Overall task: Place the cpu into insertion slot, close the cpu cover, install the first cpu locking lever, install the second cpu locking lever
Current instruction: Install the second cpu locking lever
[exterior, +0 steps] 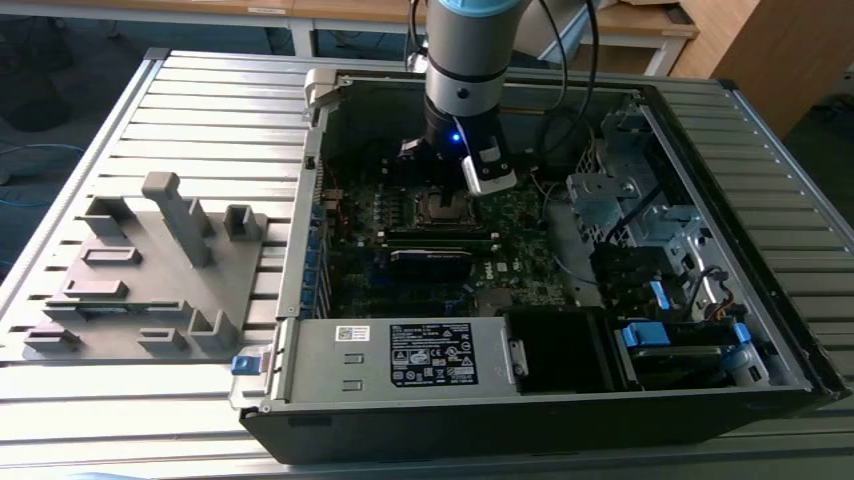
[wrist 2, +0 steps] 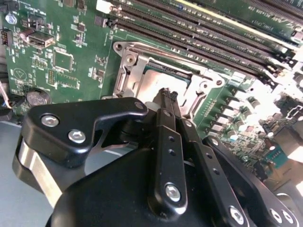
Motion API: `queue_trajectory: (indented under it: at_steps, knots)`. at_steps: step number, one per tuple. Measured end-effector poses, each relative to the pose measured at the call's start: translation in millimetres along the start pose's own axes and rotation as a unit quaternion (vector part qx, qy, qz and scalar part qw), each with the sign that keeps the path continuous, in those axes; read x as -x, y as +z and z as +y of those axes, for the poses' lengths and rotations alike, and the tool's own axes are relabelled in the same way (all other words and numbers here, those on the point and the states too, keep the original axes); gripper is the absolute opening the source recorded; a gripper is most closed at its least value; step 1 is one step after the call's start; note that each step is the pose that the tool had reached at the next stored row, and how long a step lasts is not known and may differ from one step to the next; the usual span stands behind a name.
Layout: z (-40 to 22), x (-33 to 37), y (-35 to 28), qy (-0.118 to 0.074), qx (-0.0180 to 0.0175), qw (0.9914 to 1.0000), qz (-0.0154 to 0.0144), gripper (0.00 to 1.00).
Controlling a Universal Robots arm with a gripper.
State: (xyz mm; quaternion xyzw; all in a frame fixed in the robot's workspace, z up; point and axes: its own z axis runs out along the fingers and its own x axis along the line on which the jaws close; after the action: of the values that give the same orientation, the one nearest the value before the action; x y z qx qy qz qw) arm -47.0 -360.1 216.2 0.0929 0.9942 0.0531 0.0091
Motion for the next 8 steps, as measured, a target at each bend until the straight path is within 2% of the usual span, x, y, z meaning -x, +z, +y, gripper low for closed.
queue_trajectory:
  at_steps: [2, 8]
  knots:
    - [0.3, 0.0, -0.1, 0.000, -0.0023, 1.00000, -0.0004, 0.11]
    - [0.4, 0.0, -0.2, 0.000, -0.0025, 1.00000, -0.0004, 0.11]
